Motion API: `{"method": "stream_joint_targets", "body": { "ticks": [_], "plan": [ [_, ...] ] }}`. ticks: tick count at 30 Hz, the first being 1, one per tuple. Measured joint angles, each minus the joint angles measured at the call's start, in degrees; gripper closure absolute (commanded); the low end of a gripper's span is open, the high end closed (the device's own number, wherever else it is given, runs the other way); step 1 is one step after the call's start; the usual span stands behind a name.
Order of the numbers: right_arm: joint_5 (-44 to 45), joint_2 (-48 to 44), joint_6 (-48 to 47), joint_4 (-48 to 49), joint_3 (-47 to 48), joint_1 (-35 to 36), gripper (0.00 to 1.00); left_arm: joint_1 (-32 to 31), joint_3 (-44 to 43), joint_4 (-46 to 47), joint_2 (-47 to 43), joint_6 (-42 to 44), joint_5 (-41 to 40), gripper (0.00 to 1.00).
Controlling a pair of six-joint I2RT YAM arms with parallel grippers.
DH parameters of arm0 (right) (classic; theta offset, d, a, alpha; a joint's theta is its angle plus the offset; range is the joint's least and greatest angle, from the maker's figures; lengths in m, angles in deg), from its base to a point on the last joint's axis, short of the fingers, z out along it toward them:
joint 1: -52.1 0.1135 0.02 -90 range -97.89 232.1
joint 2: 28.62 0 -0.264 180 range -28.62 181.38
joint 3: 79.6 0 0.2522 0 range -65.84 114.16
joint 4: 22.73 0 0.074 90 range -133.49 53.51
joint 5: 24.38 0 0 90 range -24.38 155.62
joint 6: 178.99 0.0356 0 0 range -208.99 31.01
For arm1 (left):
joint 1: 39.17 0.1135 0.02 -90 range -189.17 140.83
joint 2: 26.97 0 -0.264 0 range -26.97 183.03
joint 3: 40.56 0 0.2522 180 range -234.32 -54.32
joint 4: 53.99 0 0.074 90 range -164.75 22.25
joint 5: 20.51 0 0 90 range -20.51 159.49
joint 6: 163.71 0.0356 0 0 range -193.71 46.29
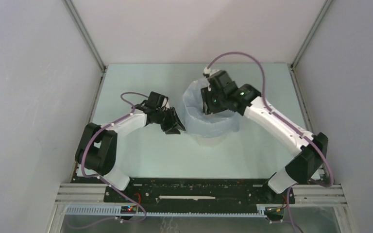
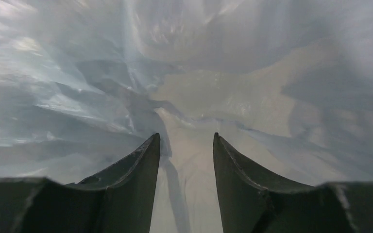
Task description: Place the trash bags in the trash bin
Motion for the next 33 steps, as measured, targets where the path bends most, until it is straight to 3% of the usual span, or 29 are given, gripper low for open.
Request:
{"method": "stream_joint_targets", "body": {
  "ticks": [6, 12, 14, 19, 24, 28, 33],
  "plan": [
    [3.1, 1.4, 2.3, 12.7, -15.1, 3.4, 0.47, -0.7, 0.0, 1.0, 0.0, -1.1, 0.4, 0.57],
    [4.8, 7.9, 3.2, 19.8, -16.0, 2.6, 0.39, -2.3, 0.0, 0.9, 0.0, -1.1, 0.2, 0.57],
    [4.5, 9.0, 3.3, 20.1, -16.0, 1.8, 0.31, -2.6, 0.0, 0.7, 0.0, -1.0, -0.2, 0.57],
    [2.7, 8.1, 3.5, 16.4, -14.3, 0.0, 0.26, -2.6, 0.0, -0.5, -0.4, -0.8, -1.2, 0.57],
    [1.5, 2.2, 3.5, 10.4, -10.7, 0.1, 0.28, -2.6, 0.0, -1.5, -0.8, 0.1, -1.7, 0.57],
    [1.7, -3.2, 3.4, 9.1, -8.1, 0.0, 0.42, -2.6, 0.0, -2.0, -0.9, 0.5, -1.8, 0.57],
    [2.5, -3.5, 3.6, 12.8, -7.2, -2.6, 0.43, -2.6, 0.0, -2.1, -0.9, 0.5, -1.8, 0.56]
  ]
}}
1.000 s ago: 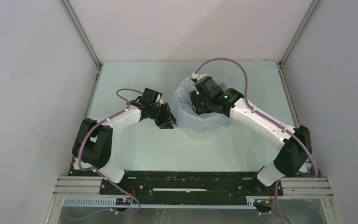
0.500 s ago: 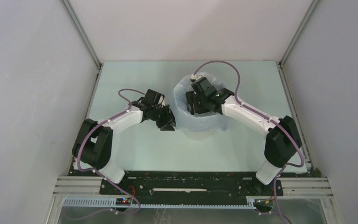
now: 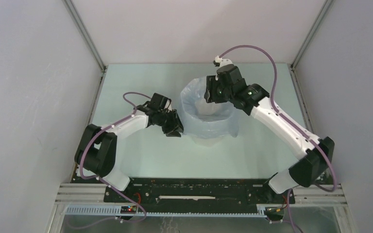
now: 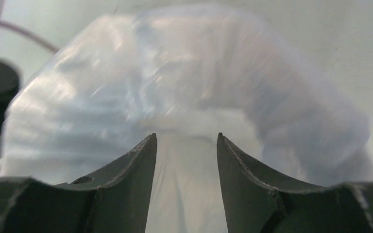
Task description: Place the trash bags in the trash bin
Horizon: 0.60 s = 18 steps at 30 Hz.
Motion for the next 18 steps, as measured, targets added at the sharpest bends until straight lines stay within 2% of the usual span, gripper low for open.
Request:
{"method": "stream_joint_targets", "body": {
  "ticks": [6, 13, 18],
  "plan": [
    [6.3, 9.0, -0.7, 2.5, 2.2, -2.8, 0.41, 0.0, 0.0, -0.6, -0.3, 0.0, 0.0, 0.55],
    [6.8, 8.4, 0.3, 4.3, -1.3, -1.3, 0.41, 0.0, 0.0, -1.7, -0.8, 0.6, -0.3, 0.52],
    [6.1, 8.3, 2.2, 5.3, -5.0, 2.3, 0.41, 0.0, 0.0, -1.8, -0.9, 0.6, -0.2, 0.52]
  ]
}}
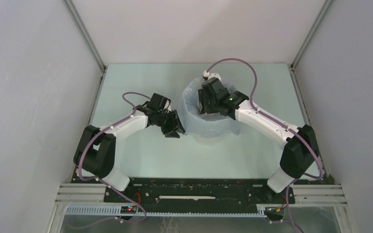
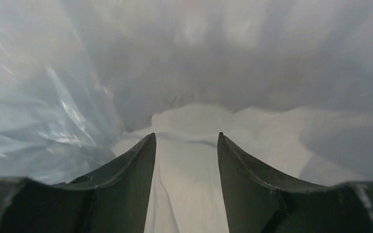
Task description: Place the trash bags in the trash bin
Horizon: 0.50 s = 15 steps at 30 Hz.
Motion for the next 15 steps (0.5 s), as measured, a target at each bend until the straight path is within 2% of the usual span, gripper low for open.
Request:
{"method": "stream_joint_targets", "body": {
  "ticks": [6, 15],
  "plan": [
    [-0.9, -0.1, 0.3, -0.3, -6.6, 1.3, 0.41, 0.0, 0.0, -0.3, 0.0, 0.0, 0.0, 0.52],
    [-2.6, 0.9, 0.2, 6.6, -6.2, 0.3, 0.41, 0.0, 0.0, -0.8, -0.6, 0.0, -0.2, 0.50]
  ]
}}
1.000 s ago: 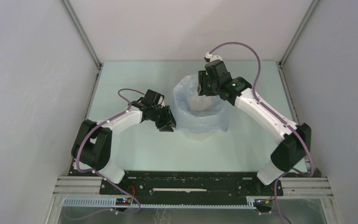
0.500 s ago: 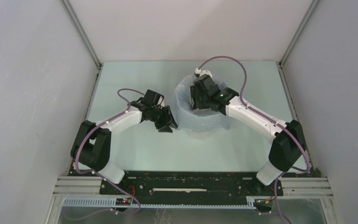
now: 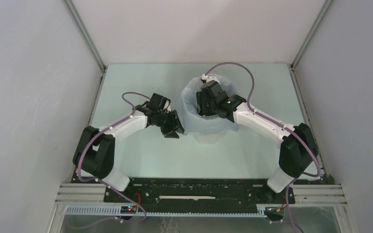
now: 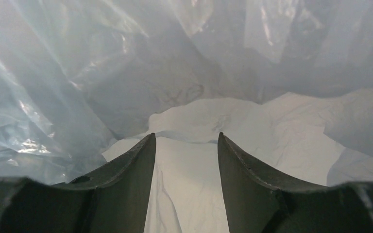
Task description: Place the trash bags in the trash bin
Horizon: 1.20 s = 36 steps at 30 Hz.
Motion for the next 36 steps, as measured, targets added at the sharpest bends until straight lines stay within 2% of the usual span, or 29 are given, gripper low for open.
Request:
{"method": "stream_joint_targets", "body": {
  "ticks": [3, 5, 12, 18, 22, 28, 36],
  "plan": [
    [-0.3, 0.6, 0.1, -0.3, 0.9, 0.0, 0.35, 0.0, -0.2, -0.7, -0.1, 0.5, -0.3, 0.49],
    [-0.9, 1.4, 0.2, -0.9, 0.9, 0.0, 0.34, 0.0, -0.5, -1.9, -0.3, 1.0, -1.1, 0.49],
    [-4.0, 4.5, -1.6, -16.3, 8.4, -1.0, 0.34, 0.0, -1.1, -3.2, -2.3, 2.0, -2.7, 0.49],
    [-6.3, 7.6, -3.0, -24.9, 16.6, -0.9, 0.24, 0.0, -1.1, -3.4, -2.5, 2.3, -3.0, 0.49],
    [-7.0, 11.2, -3.5, -26.1, 16.8, -0.6, 0.21, 0.0, -1.1, -3.5, -2.6, 2.4, -3.0, 0.48],
    [-7.6, 16.1, -4.3, -22.9, 13.8, -0.3, 0.19, 0.0, -1.1, -3.6, -2.6, 2.4, -3.0, 0.47],
    [-7.6, 15.1, -4.8, -22.9, 14.1, -0.2, 0.16, 0.0, -1.9, -3.8, -2.6, 2.4, -3.0, 0.46]
  ]
}}
